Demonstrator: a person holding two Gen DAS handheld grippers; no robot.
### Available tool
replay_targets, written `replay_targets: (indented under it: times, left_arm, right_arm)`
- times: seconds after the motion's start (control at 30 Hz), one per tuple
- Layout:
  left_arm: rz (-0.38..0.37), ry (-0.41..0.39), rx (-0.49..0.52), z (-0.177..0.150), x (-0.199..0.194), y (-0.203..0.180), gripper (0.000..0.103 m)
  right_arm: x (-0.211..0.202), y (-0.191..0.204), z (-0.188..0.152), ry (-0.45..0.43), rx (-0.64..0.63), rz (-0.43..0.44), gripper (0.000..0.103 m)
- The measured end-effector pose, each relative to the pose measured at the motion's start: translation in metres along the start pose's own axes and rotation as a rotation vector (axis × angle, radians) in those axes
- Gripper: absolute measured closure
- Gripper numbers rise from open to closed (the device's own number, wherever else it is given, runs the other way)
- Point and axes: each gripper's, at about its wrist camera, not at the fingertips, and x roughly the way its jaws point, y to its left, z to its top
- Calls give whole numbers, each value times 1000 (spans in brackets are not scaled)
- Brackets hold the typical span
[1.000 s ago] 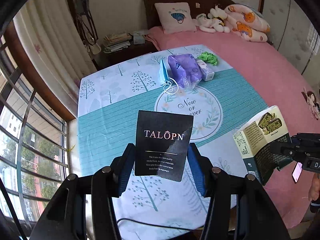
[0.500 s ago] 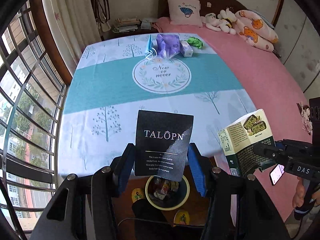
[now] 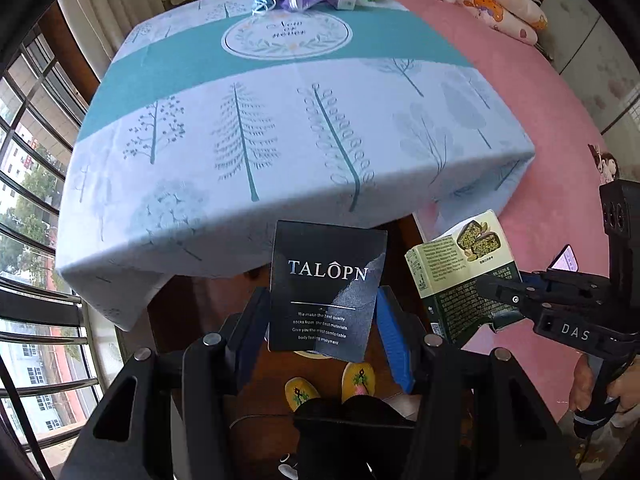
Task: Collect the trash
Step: 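Carry the snack box and black card over the trash bin, then open both tools to drop the snack box and card into the bin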
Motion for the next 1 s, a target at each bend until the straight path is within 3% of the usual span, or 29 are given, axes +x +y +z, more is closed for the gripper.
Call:
replay_targets:
  times: [0.2,0.53,0.73,1.0]
  left_arm:
    - [-45,39,23,-38,75,4,50]
    - [-51,87,37,-93,220,22,50]
    - [-55,72,12,-106,275,31,49]
    - [-41,55,-11,-110,321,41,46]
  right_arm:
    - [67,-13,-25,6,9,-68,79]
    - [198,-52,-56,-7,47,-172,79]
    - [252,-72,-69,-2,46,-193,78]
    - [286,-82,-72,-4,13,-218,78]
